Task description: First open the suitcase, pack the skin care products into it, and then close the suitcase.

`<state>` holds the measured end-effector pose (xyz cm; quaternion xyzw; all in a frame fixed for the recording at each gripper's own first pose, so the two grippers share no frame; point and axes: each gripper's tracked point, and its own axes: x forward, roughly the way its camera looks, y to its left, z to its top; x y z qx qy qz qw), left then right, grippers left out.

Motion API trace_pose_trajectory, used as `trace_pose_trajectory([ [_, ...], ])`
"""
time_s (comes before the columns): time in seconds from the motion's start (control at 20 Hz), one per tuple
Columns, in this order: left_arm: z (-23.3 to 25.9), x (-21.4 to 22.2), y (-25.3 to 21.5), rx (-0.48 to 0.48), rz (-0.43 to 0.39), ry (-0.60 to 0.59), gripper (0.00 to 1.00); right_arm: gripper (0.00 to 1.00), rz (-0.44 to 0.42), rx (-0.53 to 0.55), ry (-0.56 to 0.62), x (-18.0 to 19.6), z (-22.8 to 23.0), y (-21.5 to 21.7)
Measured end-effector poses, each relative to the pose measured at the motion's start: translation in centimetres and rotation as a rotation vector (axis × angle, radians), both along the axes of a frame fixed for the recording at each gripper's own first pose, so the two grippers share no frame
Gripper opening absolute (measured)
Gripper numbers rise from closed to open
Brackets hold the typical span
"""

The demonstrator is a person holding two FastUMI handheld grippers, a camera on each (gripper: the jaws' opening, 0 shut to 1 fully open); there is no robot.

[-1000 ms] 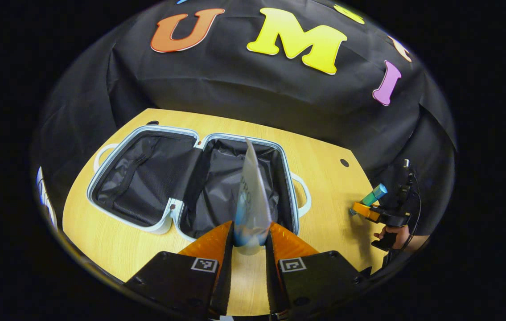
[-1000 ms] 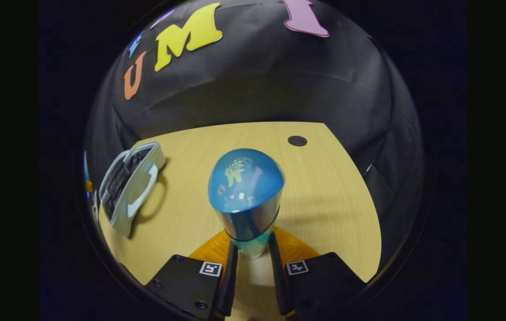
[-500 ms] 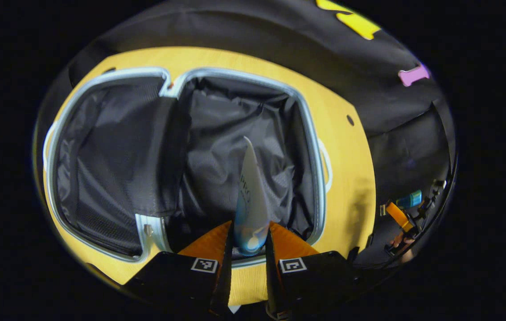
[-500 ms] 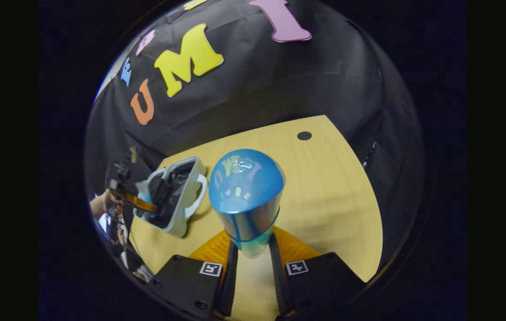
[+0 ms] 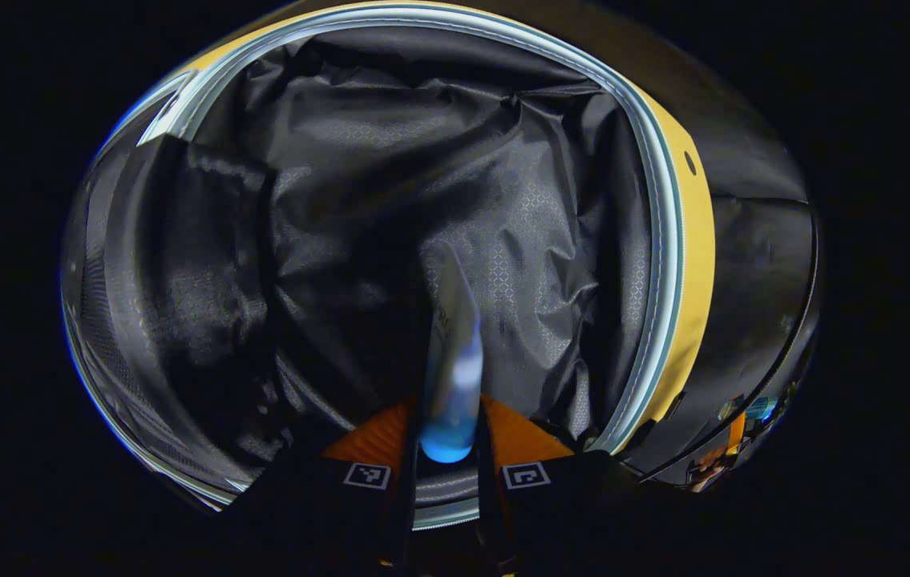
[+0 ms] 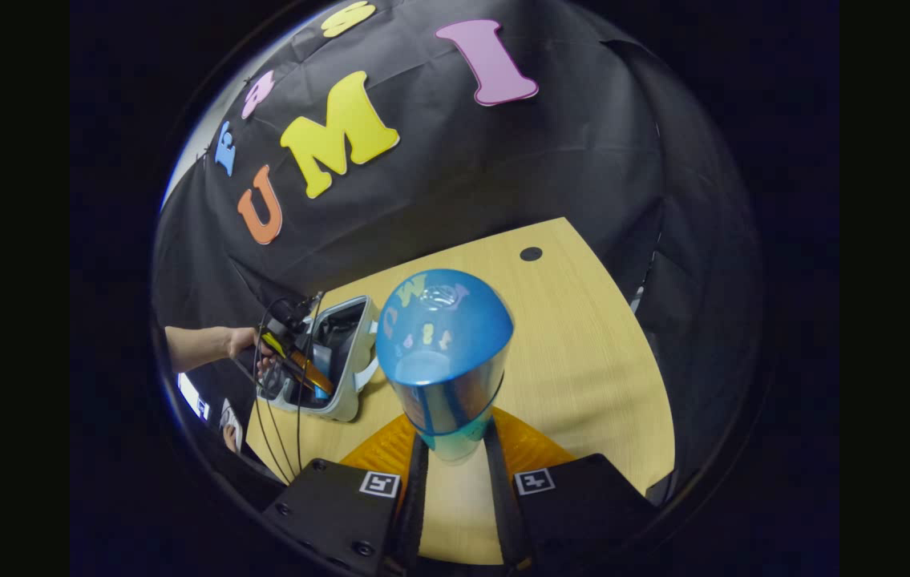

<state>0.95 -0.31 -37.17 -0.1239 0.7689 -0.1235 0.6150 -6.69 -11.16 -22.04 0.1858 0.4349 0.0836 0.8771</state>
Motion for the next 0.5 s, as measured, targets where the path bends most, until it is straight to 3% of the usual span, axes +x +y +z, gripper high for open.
trace_pose_trajectory([
  [0.15, 0.3, 0.0, -0.3, -0.002, -0.007, 0.01, 0.42, 0.35, 0.0, 0.009, 0.002, -0.1, 0.0, 0.2],
  [0.2, 0.3, 0.0, -0.2, -0.001, -0.003, 0.007, 0.34, 0.35, 0.003, 0.009, 0.002, -0.1, 0.0, 0.2],
  [0.25, 0.4, -0.1, -0.1, 0.002, 0.001, 0.006, 0.47, 0.35, 0.008, 0.012, 0.003, 0.0, 0.1, 0.4],
  [0.3, 0.6, -0.3, 0.1, 0.002, 0.01, 0.003, 0.51, 0.35, 0.016, 0.015, 0.003, 0.2, 0.1, 0.7],
  [0.45, 1.8, -0.6, 1.0, -0.006, 0.042, -0.031, 0.77, 0.35, 0.07, 0.025, 0.0, 0.2, 0.4, 2.5],
  [0.5, 2.5, -0.7, 1.3, -0.012, 0.056, -0.055, 0.79, 0.35, 0.097, 0.032, -0.001, 0.5, 0.6, 3.5],
])
